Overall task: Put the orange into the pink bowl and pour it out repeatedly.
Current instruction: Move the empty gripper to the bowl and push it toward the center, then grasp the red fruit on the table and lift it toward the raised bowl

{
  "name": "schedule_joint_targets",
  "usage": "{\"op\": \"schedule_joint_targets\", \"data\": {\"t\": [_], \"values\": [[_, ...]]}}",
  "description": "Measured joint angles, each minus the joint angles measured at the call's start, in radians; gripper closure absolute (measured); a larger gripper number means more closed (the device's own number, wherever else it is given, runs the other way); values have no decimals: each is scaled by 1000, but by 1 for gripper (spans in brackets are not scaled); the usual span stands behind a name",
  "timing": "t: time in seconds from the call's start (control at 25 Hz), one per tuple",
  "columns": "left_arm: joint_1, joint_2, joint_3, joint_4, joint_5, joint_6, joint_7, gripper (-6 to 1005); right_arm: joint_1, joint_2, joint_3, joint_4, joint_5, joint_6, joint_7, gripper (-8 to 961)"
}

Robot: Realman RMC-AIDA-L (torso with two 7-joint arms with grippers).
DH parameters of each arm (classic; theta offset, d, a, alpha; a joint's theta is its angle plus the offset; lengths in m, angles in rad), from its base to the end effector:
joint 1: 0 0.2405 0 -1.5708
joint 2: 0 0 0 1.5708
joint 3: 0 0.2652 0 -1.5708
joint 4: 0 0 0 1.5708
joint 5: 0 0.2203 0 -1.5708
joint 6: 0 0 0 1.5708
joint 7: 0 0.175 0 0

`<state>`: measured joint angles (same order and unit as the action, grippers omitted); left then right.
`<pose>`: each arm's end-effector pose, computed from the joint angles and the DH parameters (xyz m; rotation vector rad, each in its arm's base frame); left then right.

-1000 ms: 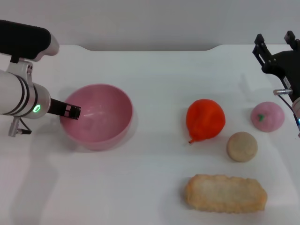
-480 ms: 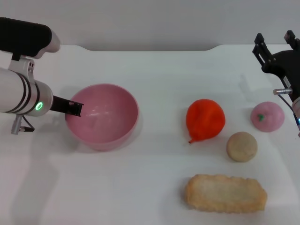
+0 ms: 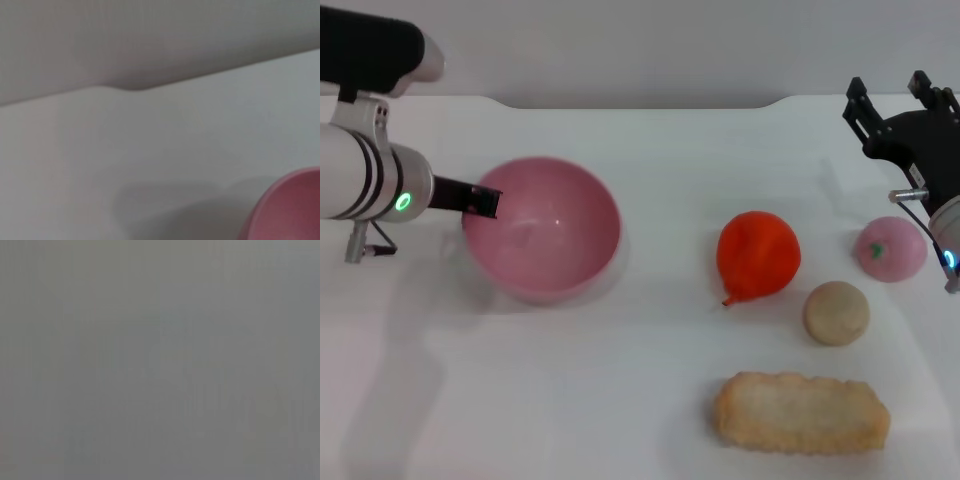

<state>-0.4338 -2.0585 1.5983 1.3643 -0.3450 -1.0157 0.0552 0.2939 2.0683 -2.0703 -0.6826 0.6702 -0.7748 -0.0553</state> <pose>-0.2332 0.4119 -0.0291 -2.0466 -1.1001 0.1575 0.2792 0.3906 -0.0494 -1.6468 0.6129 0.7135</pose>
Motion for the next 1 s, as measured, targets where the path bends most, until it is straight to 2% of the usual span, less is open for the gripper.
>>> {"op": "schedule_joint_targets", "data": {"t": [0.32, 0.48, 0.56, 0.68, 0.88, 1.0], "values": [[11, 0, 0, 65, 6, -3, 0, 950, -5, -1, 11, -36, -18, 46, 0, 263], [14, 1, -3, 114, 15, -21, 0, 950, -38, -7, 60, -157, -79, 198, 0, 264], [16, 1, -10, 139, 23, -28, 0, 950, -77, -10, 109, -284, -133, 356, 0, 265], [11, 2, -25, 147, 29, -31, 0, 949, -117, -5, 198, -511, -212, 670, 0, 266], [0, 4, -44, 139, 29, -22, 4, 949, -80, -5, 306, -754, -241, 1195, -9, 268], [-1, 4, -64, 145, 29, -24, 21, 949, -68, -3, 334, -820, -242, 1332, -29, 269]]}}
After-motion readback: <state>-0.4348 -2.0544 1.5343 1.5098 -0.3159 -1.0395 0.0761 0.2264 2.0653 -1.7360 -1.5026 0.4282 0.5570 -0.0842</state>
